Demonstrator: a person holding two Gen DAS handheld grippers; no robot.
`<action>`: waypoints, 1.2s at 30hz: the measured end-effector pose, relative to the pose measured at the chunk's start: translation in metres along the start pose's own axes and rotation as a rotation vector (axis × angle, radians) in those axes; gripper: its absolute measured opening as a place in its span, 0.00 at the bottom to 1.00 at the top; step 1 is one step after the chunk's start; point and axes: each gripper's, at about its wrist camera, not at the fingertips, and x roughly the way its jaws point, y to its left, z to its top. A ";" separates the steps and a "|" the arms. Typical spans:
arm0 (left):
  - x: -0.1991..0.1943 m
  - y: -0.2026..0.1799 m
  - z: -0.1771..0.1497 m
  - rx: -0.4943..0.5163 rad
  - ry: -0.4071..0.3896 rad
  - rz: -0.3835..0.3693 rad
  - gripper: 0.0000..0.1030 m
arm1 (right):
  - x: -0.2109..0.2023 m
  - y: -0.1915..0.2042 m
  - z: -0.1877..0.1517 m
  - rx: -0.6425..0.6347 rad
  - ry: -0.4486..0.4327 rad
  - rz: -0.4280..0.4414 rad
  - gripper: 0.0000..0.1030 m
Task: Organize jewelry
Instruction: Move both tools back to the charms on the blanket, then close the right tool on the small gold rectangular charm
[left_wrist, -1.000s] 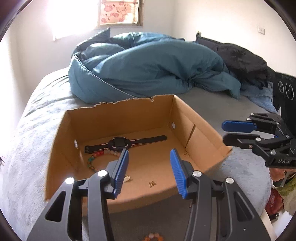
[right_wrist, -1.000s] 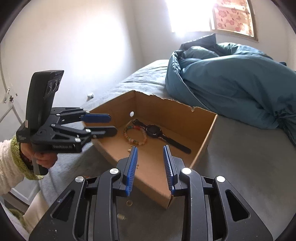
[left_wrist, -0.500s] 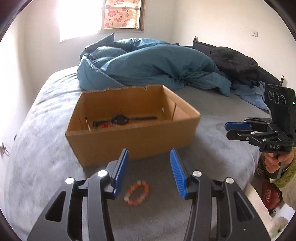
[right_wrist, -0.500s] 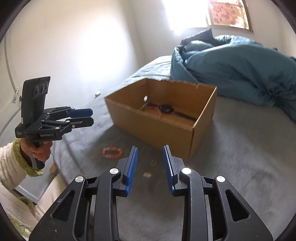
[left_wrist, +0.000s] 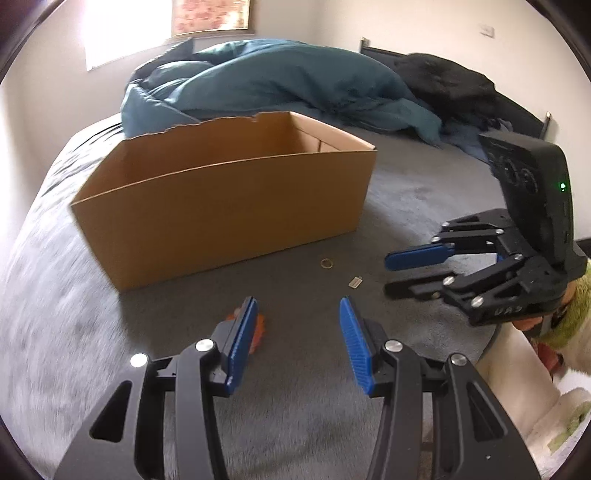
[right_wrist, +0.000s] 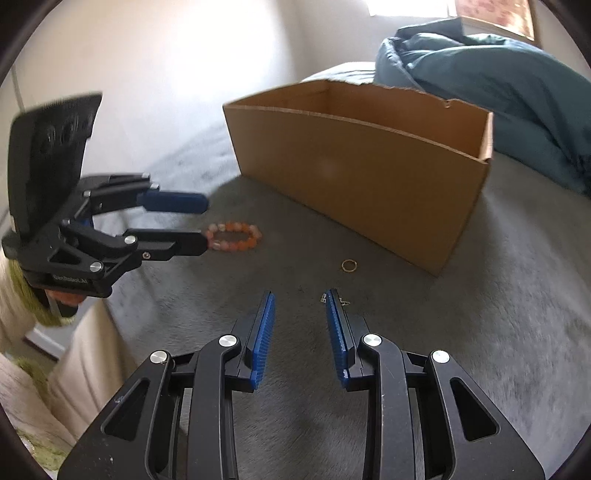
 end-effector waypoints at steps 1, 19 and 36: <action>0.005 0.001 0.002 0.005 0.007 -0.013 0.44 | 0.005 -0.001 0.001 -0.011 0.011 -0.003 0.28; 0.064 0.009 0.039 0.092 0.050 -0.157 0.42 | 0.039 -0.010 0.009 -0.155 0.114 0.037 0.28; 0.098 0.006 0.044 0.098 0.104 -0.194 0.34 | 0.060 -0.018 0.020 -0.127 0.152 0.039 0.23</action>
